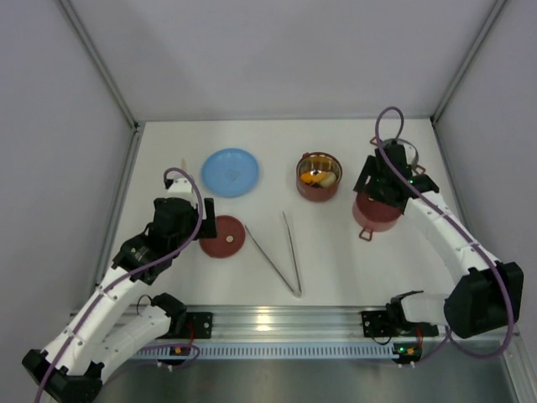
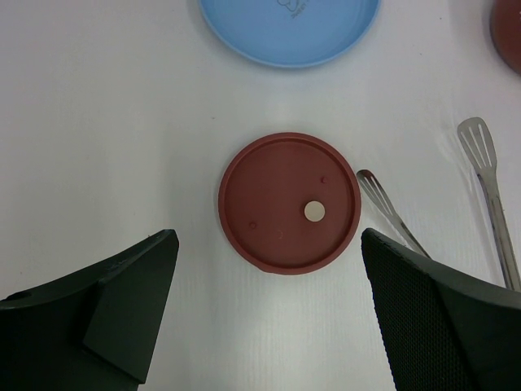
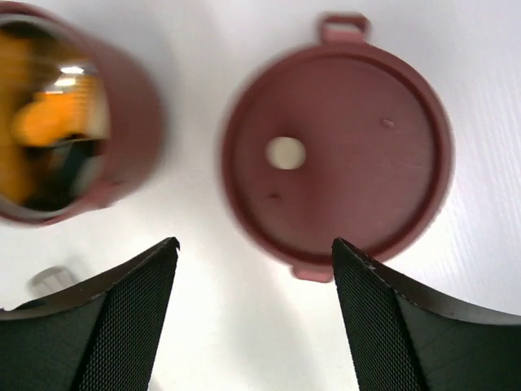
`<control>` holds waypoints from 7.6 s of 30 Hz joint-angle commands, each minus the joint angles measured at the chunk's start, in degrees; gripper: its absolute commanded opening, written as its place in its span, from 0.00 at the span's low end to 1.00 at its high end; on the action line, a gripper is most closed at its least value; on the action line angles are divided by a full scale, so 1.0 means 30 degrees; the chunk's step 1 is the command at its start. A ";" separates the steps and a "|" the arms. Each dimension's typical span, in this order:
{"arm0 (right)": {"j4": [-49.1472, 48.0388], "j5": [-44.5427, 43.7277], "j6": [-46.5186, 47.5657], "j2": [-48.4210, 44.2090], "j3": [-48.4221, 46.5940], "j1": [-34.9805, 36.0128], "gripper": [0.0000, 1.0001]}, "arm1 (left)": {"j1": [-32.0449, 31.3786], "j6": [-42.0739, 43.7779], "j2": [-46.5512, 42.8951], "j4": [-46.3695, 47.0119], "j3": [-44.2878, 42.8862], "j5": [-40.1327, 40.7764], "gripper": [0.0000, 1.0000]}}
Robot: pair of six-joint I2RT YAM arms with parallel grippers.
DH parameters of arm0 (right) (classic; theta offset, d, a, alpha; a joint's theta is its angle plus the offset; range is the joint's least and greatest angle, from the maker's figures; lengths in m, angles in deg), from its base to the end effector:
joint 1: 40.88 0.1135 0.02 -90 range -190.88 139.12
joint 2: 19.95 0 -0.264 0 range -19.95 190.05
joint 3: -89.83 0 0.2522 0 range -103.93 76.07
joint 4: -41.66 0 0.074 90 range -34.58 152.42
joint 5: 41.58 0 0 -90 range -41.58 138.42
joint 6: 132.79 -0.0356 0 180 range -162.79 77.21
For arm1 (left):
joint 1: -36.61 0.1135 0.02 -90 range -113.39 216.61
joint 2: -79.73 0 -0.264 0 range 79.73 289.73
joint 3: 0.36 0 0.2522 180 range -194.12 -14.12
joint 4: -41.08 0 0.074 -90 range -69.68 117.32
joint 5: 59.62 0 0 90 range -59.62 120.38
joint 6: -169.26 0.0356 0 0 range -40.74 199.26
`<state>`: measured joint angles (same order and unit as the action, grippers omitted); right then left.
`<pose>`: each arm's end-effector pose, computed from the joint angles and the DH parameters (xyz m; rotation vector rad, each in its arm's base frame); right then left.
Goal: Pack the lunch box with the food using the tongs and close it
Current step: Close the box lid on the packing box, then pick up the box lid from the center of the board, then close the box lid on the packing box.
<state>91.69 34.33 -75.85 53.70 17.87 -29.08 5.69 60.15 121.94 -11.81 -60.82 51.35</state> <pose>0.2612 0.0457 0.2742 0.5517 2.3734 0.0443 0.1371 -0.0673 0.3089 0.0134 2.1324 -0.1148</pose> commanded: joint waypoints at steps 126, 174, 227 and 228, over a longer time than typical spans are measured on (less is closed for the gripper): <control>0.5927 -0.1369 0.1205 1.2540 -1.5876 0.2925 0.00 | 0.5823 -0.1012 0.2626 0.1560 -0.2774 -0.2537 0.99; 0.5634 -0.0373 0.2170 0.9846 -1.6399 0.3595 0.45 | 0.5823 -0.0689 0.2979 0.1854 -0.1983 -0.2333 0.99; 0.4023 -0.1456 0.3549 1.4531 -1.8425 0.5386 0.69 | 0.5823 -0.0513 0.3125 0.1883 -0.1661 -0.2479 0.99; 0.3936 -0.1486 0.3549 1.4591 -1.8105 0.5357 0.69 | 0.5823 -0.0484 0.3125 0.1854 -0.1661 -0.2479 0.99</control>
<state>103.26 31.71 -65.80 99.47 -35.39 -12.93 22.83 58.20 131.41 -8.97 -66.17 44.27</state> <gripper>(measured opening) 0.688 0.990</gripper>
